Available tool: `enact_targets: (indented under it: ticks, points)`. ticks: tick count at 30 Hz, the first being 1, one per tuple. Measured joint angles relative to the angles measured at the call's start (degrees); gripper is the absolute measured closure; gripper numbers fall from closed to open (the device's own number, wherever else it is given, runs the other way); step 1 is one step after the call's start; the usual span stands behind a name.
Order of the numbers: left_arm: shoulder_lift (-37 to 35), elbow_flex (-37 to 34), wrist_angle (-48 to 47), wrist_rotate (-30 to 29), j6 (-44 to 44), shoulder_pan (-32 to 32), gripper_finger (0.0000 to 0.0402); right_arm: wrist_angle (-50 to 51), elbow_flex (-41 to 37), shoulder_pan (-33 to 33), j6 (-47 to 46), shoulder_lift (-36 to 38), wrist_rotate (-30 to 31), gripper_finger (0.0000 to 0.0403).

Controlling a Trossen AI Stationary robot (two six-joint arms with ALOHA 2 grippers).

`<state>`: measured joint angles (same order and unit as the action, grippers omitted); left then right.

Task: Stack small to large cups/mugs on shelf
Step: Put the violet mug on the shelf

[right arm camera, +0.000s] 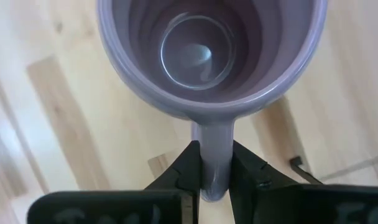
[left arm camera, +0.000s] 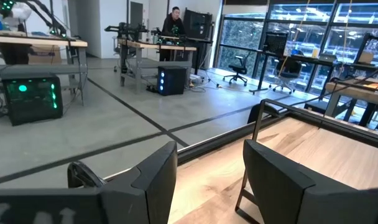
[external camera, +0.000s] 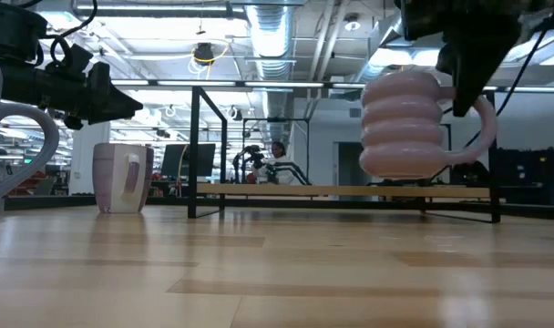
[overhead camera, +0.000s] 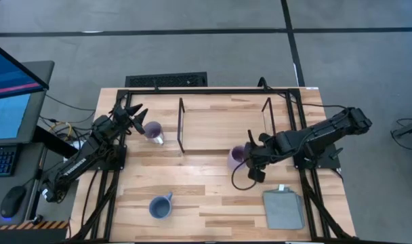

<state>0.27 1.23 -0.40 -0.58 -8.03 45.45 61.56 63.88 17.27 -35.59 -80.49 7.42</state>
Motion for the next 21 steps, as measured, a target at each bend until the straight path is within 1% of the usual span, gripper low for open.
enact_targets:
  ticks: [4,9,13,21]
  points:
    - [0.0,0.0,0.0,0.0,0.0,0.0,0.0225,1.9,0.6,-2.1,-4.9,0.0,0.3,0.0337]
    - [0.0,0.0,0.0,0.0,0.0,0.0,0.0225,2.1,1.7,-4.1,-8.0,0.0,0.6,0.0337]
    - [0.0,0.0,0.0,0.0,0.0,0.0,0.0225,2.3,2.8,-5.5,-9.0,0.0,4.1,0.0337]
    - [0.0,0.0,0.0,0.0,0.2,0.0,0.0225,5.8,4.1,-8.7,-15.1,0.0,7.8,0.0337]
